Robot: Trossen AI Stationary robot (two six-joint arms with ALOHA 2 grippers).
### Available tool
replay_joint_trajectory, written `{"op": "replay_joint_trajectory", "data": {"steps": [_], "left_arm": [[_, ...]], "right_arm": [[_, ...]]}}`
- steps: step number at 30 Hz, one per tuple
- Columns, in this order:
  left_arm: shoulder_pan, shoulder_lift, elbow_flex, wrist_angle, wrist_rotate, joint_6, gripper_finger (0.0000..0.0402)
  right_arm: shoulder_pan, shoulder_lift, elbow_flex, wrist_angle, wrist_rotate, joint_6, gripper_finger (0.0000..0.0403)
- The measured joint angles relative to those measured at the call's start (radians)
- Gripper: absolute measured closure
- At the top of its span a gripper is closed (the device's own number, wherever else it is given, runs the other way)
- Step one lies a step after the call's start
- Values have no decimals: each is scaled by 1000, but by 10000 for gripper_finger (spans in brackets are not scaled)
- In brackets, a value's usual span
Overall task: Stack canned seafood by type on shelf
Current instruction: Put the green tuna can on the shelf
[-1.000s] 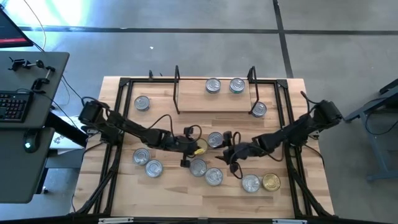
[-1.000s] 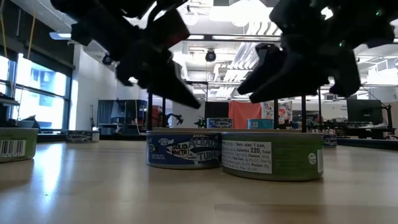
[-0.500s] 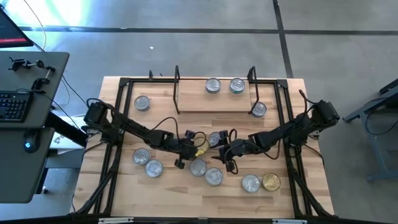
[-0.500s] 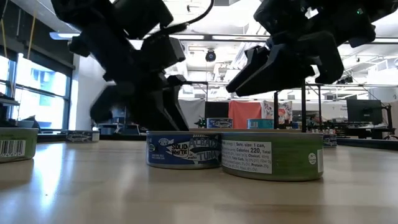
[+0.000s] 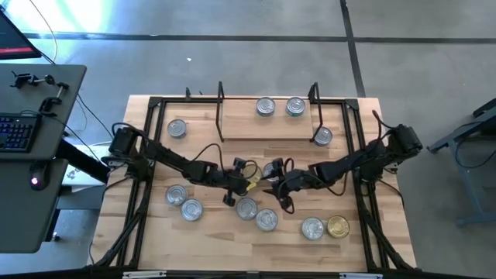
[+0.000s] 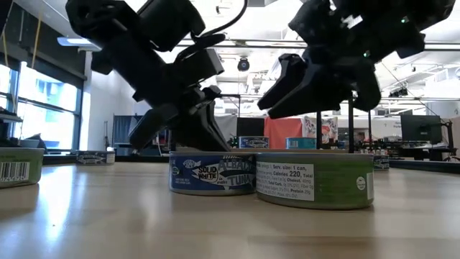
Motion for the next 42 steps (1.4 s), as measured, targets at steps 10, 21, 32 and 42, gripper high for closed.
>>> {"op": "replay_joint_trajectory", "data": {"steps": [10, 21, 32, 42], "left_arm": [[62, -26, 0, 44, 53, -87, 401], [62, -57, 1, 64, 58, -132, 401], [62, -163, 2, 7, 40, -138, 401], [32, -279, 3, -60, 14, 25, 310]], "right_arm": [[-49, 105, 0, 65, 8, -68, 140], [-51, 240, -1, 181, 187, -272, 138], [-50, 234, -1, 314, 210, -116, 257], [-49, 231, 61, 213, 215, 39, 281]]}}
